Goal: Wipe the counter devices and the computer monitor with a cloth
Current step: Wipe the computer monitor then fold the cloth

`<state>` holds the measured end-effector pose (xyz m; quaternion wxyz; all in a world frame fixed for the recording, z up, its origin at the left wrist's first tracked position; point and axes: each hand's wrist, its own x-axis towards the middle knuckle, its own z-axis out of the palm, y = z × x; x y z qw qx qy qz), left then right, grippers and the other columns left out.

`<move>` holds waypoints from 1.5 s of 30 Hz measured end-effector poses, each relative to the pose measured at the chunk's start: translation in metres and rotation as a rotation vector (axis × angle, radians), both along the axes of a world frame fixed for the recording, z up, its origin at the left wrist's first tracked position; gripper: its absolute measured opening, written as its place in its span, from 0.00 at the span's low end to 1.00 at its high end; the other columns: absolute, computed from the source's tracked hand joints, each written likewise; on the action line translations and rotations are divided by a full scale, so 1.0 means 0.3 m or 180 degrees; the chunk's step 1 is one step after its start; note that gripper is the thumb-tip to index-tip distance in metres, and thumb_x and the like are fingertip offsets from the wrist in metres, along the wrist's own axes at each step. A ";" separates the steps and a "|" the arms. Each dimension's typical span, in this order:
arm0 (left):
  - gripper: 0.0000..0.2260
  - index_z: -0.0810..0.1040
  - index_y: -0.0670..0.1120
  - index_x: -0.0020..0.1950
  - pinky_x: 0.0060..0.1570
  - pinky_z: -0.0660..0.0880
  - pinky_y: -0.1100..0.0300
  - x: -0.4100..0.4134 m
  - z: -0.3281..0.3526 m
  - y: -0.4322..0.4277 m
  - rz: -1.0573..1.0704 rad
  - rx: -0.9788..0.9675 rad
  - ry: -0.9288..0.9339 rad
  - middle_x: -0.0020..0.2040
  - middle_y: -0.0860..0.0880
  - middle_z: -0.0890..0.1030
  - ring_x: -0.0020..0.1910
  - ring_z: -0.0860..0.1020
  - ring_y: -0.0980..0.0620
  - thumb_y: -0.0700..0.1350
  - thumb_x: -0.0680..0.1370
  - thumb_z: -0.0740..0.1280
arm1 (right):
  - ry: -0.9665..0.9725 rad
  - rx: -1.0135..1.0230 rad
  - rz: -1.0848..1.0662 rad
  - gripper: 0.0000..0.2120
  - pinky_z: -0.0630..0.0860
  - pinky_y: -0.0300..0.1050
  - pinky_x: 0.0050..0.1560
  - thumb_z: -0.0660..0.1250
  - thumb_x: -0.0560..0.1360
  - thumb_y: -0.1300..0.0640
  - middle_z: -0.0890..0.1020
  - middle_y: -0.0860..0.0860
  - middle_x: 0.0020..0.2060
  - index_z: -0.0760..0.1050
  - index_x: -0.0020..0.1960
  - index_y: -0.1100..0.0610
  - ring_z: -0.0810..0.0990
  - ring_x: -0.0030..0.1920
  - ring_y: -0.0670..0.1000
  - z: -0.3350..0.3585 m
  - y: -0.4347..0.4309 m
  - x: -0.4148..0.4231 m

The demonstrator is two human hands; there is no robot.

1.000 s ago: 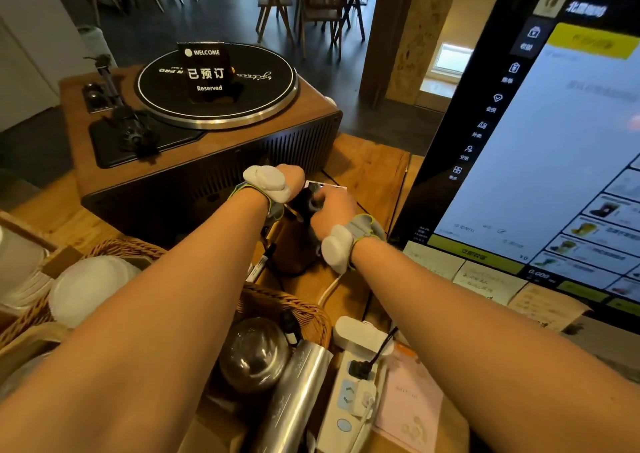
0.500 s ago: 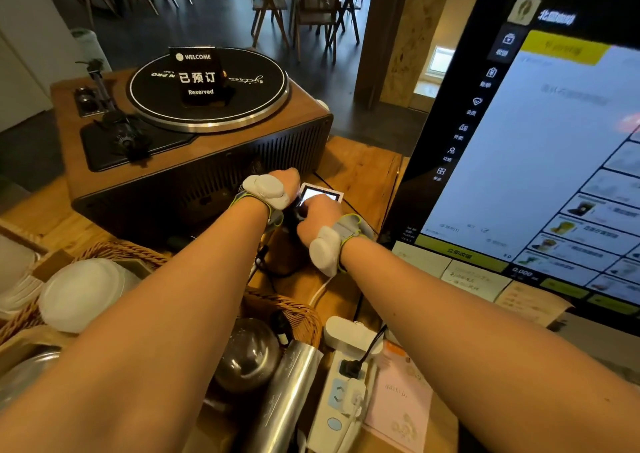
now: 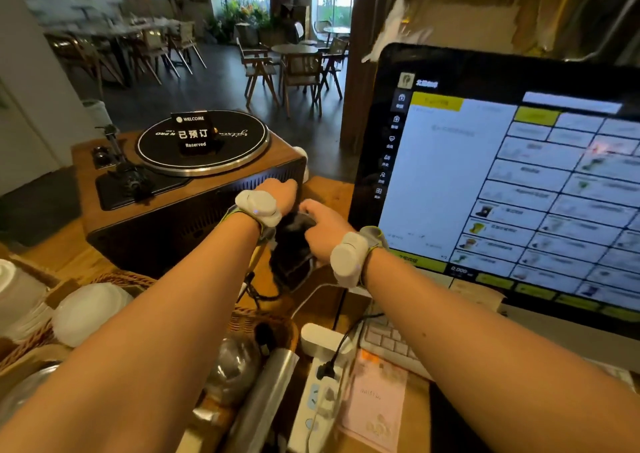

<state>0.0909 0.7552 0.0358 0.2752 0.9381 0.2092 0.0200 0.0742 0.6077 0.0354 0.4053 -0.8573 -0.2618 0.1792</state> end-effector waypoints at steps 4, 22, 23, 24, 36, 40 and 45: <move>0.19 0.74 0.34 0.66 0.63 0.69 0.49 -0.027 0.126 -0.123 0.0020 -0.0604 -0.0138 0.65 0.35 0.76 0.65 0.73 0.36 0.45 0.84 0.53 | -0.0123 0.0343 0.0021 0.23 0.78 0.49 0.54 0.63 0.72 0.68 0.81 0.48 0.53 0.76 0.59 0.45 0.80 0.53 0.53 0.054 -0.112 0.010; 0.18 0.77 0.40 0.58 0.65 0.71 0.45 -0.098 0.465 -0.390 -0.0340 -0.2269 -0.1429 0.59 0.35 0.79 0.60 0.77 0.37 0.47 0.85 0.50 | -0.1241 0.0890 -0.0711 0.18 0.81 0.45 0.52 0.71 0.73 0.57 0.80 0.50 0.54 0.72 0.61 0.49 0.81 0.52 0.53 0.522 -0.418 0.018; 0.19 0.79 0.43 0.56 0.65 0.71 0.44 -0.100 0.463 -0.393 -0.0343 -0.2380 -0.1377 0.58 0.36 0.80 0.59 0.78 0.38 0.50 0.85 0.50 | -0.1411 0.0939 -0.0786 0.18 0.80 0.40 0.48 0.72 0.72 0.58 0.81 0.50 0.53 0.71 0.60 0.51 0.81 0.50 0.51 0.531 -0.422 0.025; 0.20 0.80 0.47 0.52 0.64 0.72 0.43 -0.103 0.471 -0.393 -0.0349 -0.2441 -0.1377 0.56 0.38 0.81 0.57 0.79 0.39 0.53 0.84 0.50 | -0.1653 0.0959 -0.0851 0.17 0.77 0.33 0.45 0.72 0.72 0.59 0.81 0.50 0.51 0.73 0.59 0.52 0.80 0.48 0.50 0.546 -0.422 0.033; 0.19 0.78 0.51 0.47 0.47 0.78 0.51 -0.101 0.429 -0.377 -0.0302 -0.2923 -0.1367 0.47 0.45 0.83 0.48 0.81 0.44 0.56 0.84 0.50 | -0.3450 -0.0151 -0.0967 0.08 0.73 0.45 0.30 0.63 0.76 0.55 0.71 0.49 0.49 0.73 0.55 0.52 0.73 0.42 0.54 0.482 -0.337 0.032; 0.21 0.80 0.46 0.46 0.46 0.73 0.55 -0.091 0.419 -0.373 -0.0140 -0.2941 -0.1497 0.44 0.45 0.81 0.46 0.79 0.47 0.56 0.83 0.52 | -0.3704 -0.0713 -0.0308 0.16 0.73 0.43 0.28 0.69 0.70 0.52 0.68 0.52 0.53 0.73 0.56 0.52 0.72 0.46 0.53 0.378 -0.362 -0.019; 0.27 0.82 0.44 0.49 0.51 0.76 0.51 -0.091 0.406 -0.384 -0.0114 -0.2958 -0.1442 0.49 0.41 0.84 0.51 0.81 0.41 0.60 0.82 0.51 | -0.3880 -0.1261 -0.0054 0.18 0.64 0.43 0.27 0.74 0.69 0.62 0.70 0.55 0.53 0.72 0.55 0.52 0.70 0.42 0.57 0.267 -0.391 -0.027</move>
